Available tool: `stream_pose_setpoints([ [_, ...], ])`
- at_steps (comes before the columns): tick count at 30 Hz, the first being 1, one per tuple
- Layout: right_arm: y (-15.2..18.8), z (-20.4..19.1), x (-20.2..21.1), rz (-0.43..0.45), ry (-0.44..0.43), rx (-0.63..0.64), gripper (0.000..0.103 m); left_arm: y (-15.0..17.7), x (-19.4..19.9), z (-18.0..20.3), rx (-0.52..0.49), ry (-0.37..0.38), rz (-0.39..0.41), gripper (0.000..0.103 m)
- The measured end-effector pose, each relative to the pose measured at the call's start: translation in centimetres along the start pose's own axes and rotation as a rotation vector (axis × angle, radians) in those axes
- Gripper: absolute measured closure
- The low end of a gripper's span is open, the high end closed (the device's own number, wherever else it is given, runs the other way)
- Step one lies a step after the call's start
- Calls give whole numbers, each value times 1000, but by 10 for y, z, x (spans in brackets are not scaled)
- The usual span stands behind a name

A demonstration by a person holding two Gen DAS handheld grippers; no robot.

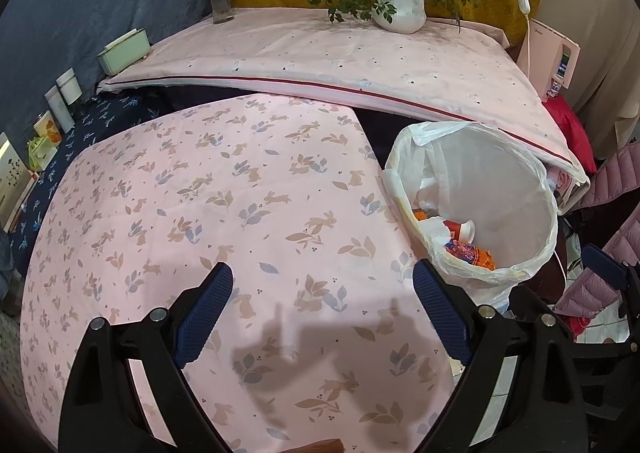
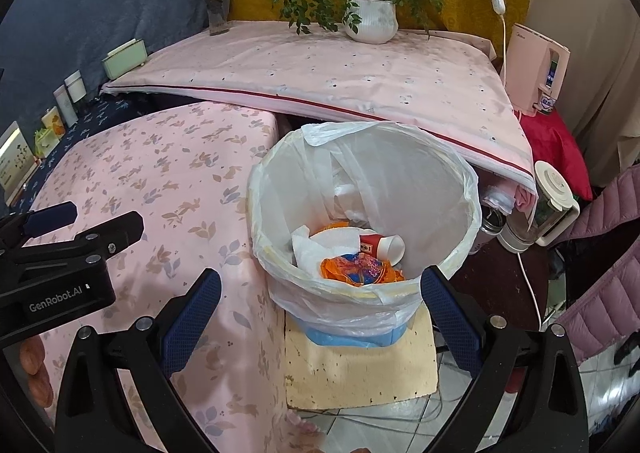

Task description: Collect trash

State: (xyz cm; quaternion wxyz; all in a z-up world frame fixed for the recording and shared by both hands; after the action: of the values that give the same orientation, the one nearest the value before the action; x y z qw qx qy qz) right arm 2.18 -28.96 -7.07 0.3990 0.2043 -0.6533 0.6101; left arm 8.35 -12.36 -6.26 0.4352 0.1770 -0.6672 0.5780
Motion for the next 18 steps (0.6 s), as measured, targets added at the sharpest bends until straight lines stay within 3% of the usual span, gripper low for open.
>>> stream_pose_setpoints([
  [18,4,0,0,-1,5,0,7,-1,1,7,-23,2,7,16],
])
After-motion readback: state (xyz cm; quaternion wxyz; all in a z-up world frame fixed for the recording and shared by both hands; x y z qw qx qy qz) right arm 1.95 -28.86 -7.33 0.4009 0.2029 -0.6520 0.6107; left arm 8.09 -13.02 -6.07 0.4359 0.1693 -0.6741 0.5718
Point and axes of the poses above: each gripper's, at about its wrist camera, not at the fingertips, and x roughly against the way its jaws point, z to its right, y to its underside, the point moved 3 cm from there along -x, roughly the way its jaws point, and after that the axes turned 5 degrees about y, right-handed, at the moved point
